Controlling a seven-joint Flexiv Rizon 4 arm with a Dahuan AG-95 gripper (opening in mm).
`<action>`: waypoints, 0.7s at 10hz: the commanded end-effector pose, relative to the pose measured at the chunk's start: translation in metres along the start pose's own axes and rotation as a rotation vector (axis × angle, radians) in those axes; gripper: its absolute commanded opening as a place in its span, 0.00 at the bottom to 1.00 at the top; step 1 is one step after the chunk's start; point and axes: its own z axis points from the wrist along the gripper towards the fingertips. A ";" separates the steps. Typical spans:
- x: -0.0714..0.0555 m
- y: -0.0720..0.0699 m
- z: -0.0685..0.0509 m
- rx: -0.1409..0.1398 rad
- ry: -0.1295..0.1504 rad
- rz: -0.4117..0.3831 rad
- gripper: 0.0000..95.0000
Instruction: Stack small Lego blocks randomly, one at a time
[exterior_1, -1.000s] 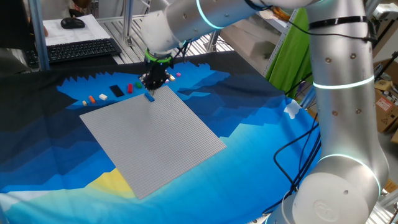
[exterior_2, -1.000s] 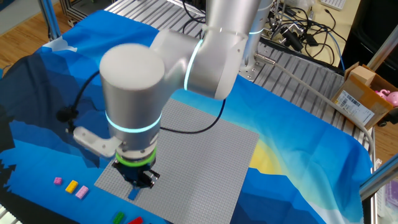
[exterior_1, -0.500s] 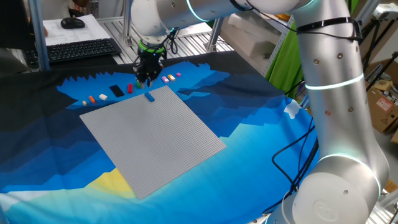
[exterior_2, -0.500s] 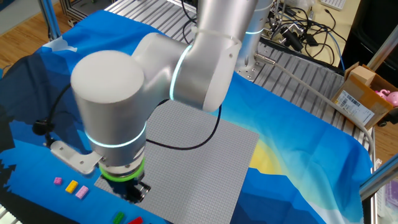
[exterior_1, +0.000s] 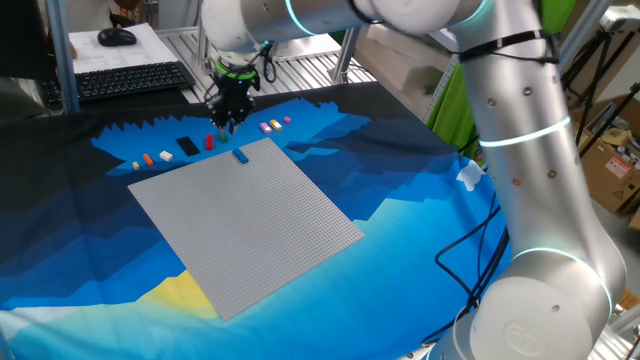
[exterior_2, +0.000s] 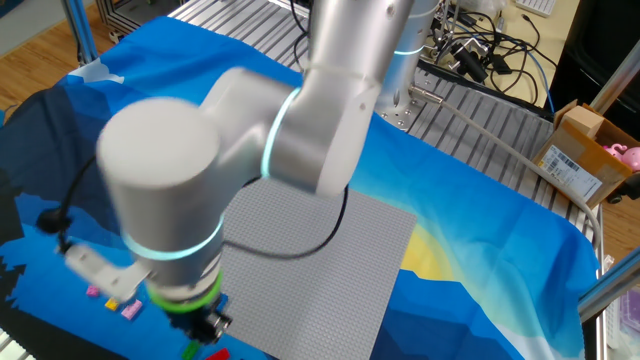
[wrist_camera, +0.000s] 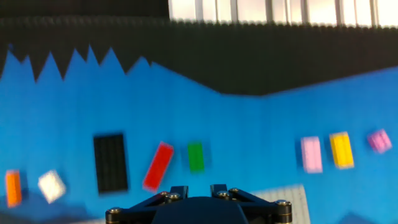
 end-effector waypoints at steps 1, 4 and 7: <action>0.003 0.000 0.002 0.003 -0.007 -0.002 0.20; 0.002 0.000 0.010 -0.001 -0.016 -0.002 0.20; 0.002 0.000 0.013 0.000 -0.019 -0.011 0.20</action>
